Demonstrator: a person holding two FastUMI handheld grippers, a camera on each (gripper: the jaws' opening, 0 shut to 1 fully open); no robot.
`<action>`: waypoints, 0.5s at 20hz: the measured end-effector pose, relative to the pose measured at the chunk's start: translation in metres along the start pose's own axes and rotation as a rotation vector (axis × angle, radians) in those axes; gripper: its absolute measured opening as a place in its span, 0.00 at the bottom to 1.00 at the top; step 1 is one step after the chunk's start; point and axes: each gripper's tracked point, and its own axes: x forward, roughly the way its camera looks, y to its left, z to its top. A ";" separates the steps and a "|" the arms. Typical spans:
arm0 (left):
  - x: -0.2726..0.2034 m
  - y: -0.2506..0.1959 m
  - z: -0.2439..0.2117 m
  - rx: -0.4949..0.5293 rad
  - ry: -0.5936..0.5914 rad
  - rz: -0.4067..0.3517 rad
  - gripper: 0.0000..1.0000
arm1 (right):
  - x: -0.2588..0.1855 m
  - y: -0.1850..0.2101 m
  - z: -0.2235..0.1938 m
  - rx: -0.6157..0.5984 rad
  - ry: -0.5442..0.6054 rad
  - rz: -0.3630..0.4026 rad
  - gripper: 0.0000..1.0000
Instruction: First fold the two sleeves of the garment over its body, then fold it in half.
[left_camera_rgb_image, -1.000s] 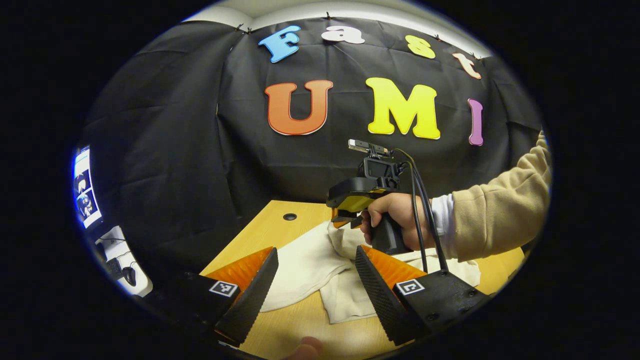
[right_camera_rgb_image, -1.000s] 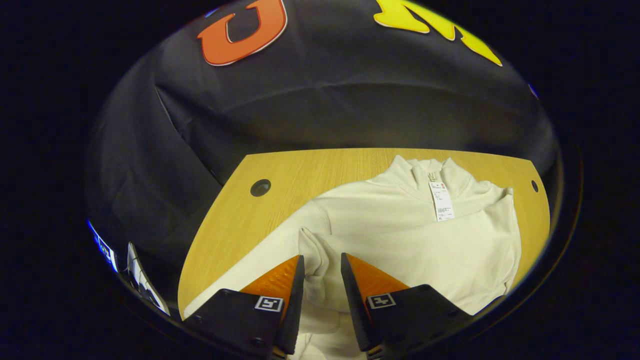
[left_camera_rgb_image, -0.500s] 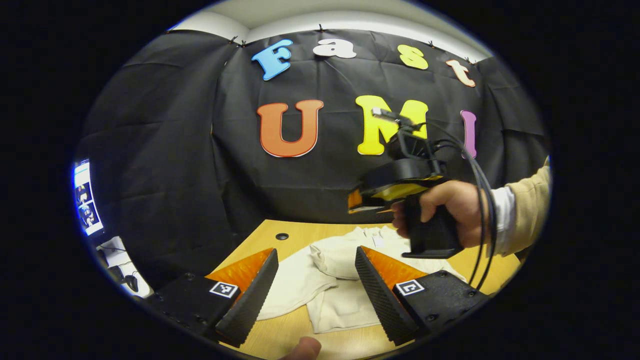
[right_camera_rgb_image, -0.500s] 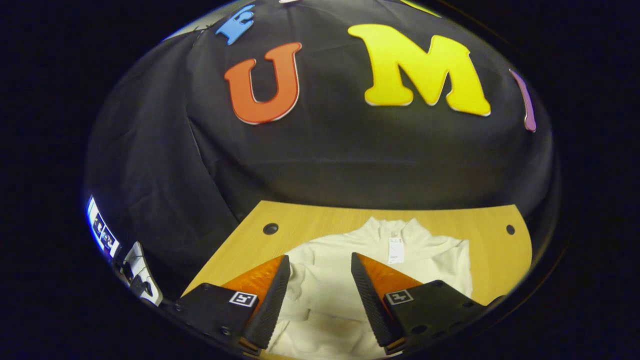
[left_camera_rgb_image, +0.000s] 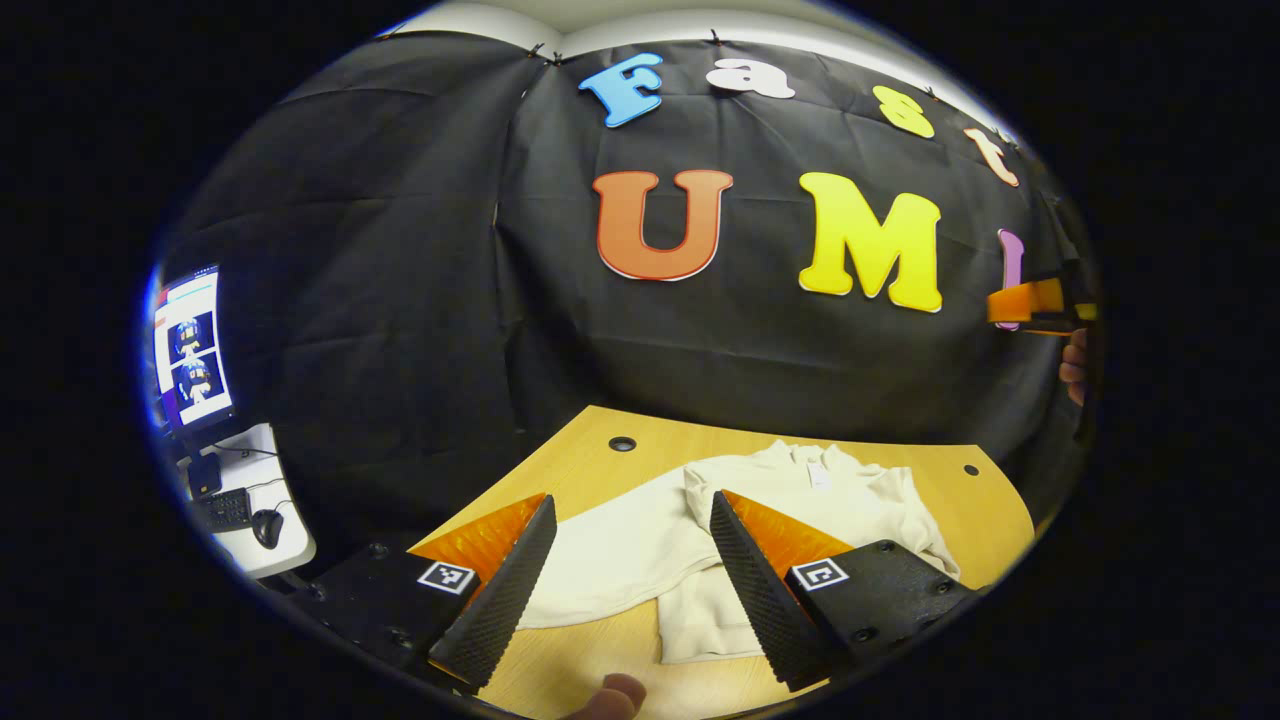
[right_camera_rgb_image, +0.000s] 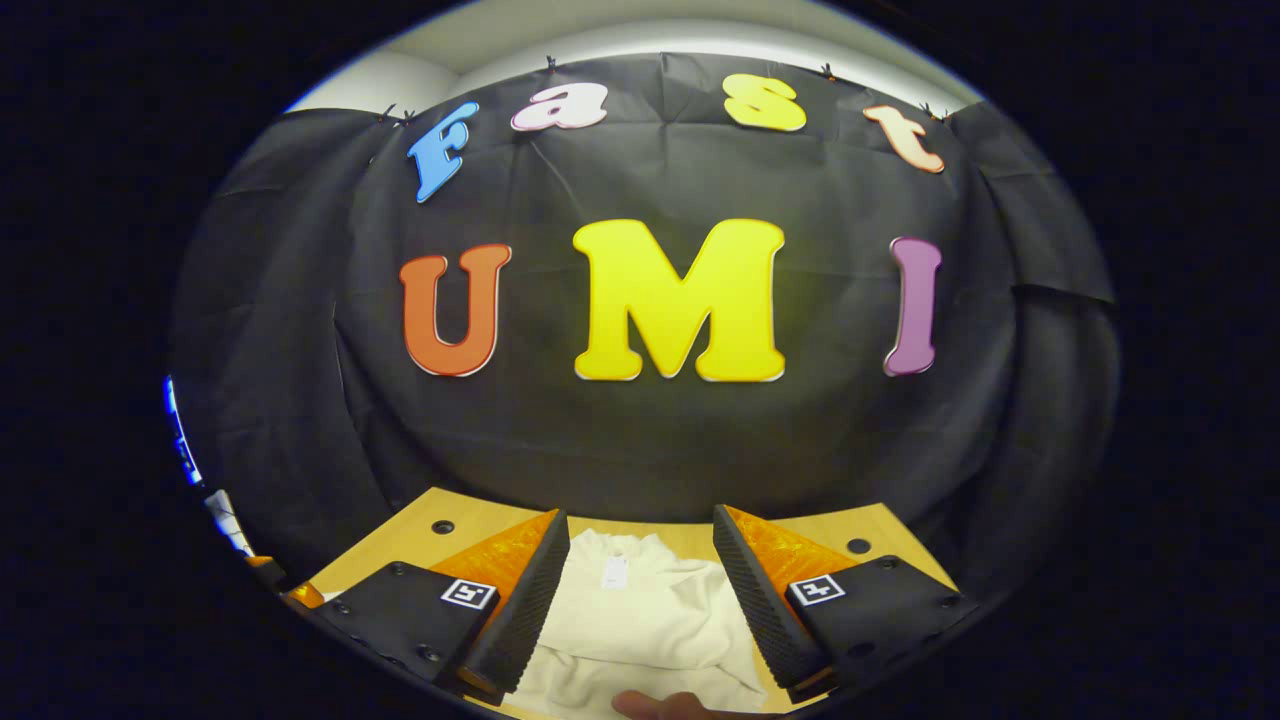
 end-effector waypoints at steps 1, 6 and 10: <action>0.004 0.009 -0.007 -0.012 0.019 0.025 0.99 | -0.013 -0.011 0.009 -0.007 -0.037 -0.012 0.94; 0.014 0.072 -0.056 -0.088 0.140 0.212 0.99 | -0.074 -0.055 0.041 -0.076 -0.203 -0.079 0.97; 0.019 0.124 -0.090 -0.115 0.230 0.328 0.99 | -0.096 -0.065 0.039 -0.088 -0.227 -0.082 0.94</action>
